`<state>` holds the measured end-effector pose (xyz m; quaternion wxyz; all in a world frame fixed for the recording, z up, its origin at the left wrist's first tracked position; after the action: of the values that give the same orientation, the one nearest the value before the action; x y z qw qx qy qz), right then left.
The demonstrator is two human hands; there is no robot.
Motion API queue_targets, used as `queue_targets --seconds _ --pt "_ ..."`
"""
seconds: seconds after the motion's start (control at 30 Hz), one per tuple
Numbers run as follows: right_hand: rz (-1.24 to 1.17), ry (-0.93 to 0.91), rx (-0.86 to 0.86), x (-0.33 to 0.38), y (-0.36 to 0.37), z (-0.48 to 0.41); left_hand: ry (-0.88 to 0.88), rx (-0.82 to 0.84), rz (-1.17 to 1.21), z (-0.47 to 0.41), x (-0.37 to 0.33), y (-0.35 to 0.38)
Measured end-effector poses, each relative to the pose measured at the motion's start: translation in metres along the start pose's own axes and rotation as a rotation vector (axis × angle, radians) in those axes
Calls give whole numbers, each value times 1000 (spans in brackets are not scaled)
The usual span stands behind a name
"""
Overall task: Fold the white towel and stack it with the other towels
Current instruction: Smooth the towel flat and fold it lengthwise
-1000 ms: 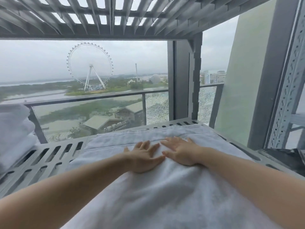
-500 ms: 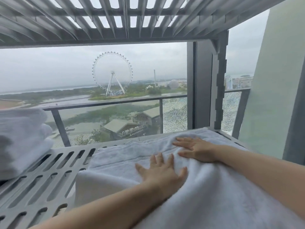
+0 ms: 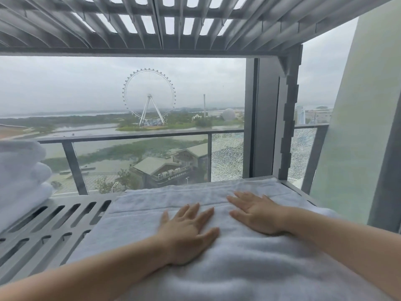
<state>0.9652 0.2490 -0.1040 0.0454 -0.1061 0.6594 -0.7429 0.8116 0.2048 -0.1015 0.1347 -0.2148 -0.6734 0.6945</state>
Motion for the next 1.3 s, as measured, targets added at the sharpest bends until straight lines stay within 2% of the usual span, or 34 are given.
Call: queue_targets --seconds 0.1,0.17,0.23,0.33,0.43,0.53,0.73,0.93,1.1,1.3 --pt "21 11 26 4 -6 1 -15 56 11 4 3 7" --pt "-46 10 -84 12 -32 -8 -38 51 11 -7 9 -5" --pt "-103 -2 -223 20 -60 -23 -58 -51 17 -32 21 -35" --pt "-200 -34 -328 35 -72 -45 -45 -204 -10 -65 44 -73" --pt "-293 -50 -415 39 -62 -58 -25 -238 -60 -81 66 -67" --pt "-260 -60 -477 35 -59 -60 0 -294 97 -79 82 -54" --pt "-205 -14 -458 30 -56 -60 -38 -342 51 -76 88 -53" --pt "-240 -5 -479 29 -56 -60 2 -410 11 -74 85 -61" --pt "-256 -55 -453 35 -56 -60 3 -319 131 -78 90 -52" --pt "-229 -85 -415 37 -52 -62 4 -285 98 -80 89 -49"
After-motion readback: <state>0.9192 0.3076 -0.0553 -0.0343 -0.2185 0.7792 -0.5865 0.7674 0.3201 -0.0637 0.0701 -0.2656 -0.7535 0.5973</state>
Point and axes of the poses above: each hand's wrist, its own z-axis away from the middle knuckle, its own y-axis out of the palm, x = y × z, the point moved 10 cm from there along -z, towards the middle knuckle, and after that the axes turned 5 degrees about y, right-handed, at the moved point
